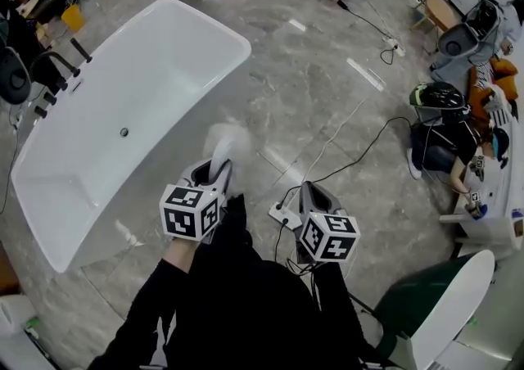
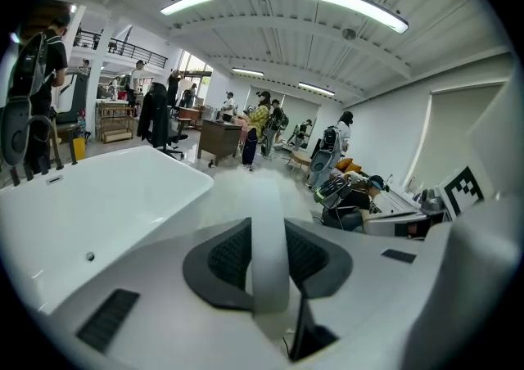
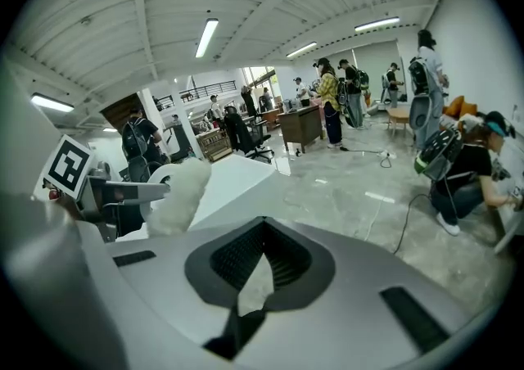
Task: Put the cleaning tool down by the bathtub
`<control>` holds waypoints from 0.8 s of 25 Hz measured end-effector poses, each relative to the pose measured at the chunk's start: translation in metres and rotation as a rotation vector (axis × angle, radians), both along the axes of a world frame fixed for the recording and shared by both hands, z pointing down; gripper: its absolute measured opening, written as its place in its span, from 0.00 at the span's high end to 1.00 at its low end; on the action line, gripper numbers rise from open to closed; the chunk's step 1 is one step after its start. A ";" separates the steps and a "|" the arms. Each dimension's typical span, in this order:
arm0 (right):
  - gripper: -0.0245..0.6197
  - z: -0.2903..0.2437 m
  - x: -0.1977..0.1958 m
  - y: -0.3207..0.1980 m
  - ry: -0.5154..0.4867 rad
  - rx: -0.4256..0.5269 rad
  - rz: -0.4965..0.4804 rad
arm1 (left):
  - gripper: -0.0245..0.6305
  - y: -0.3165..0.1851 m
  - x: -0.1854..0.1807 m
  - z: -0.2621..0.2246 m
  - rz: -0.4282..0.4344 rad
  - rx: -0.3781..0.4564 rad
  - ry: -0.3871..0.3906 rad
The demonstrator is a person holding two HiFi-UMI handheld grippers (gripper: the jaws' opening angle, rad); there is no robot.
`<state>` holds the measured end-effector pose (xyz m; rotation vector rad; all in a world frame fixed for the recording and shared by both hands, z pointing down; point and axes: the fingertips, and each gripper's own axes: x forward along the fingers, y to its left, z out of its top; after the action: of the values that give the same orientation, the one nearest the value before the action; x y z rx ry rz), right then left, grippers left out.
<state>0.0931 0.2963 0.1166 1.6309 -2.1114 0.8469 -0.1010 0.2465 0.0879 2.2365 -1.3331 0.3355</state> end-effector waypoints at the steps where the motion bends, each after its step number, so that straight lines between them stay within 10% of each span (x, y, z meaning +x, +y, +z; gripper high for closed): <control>1: 0.96 0.002 0.001 -0.005 0.005 -0.005 -0.002 | 0.81 -0.006 0.002 0.003 0.003 -0.005 0.000; 20: 0.96 0.032 0.033 -0.173 0.034 -0.096 0.086 | 0.82 -0.183 0.051 0.053 0.117 -0.116 0.018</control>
<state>0.1257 0.1234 0.1484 1.6845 -1.9584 0.9259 -0.0500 0.0636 0.1406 2.2198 -1.1457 0.4226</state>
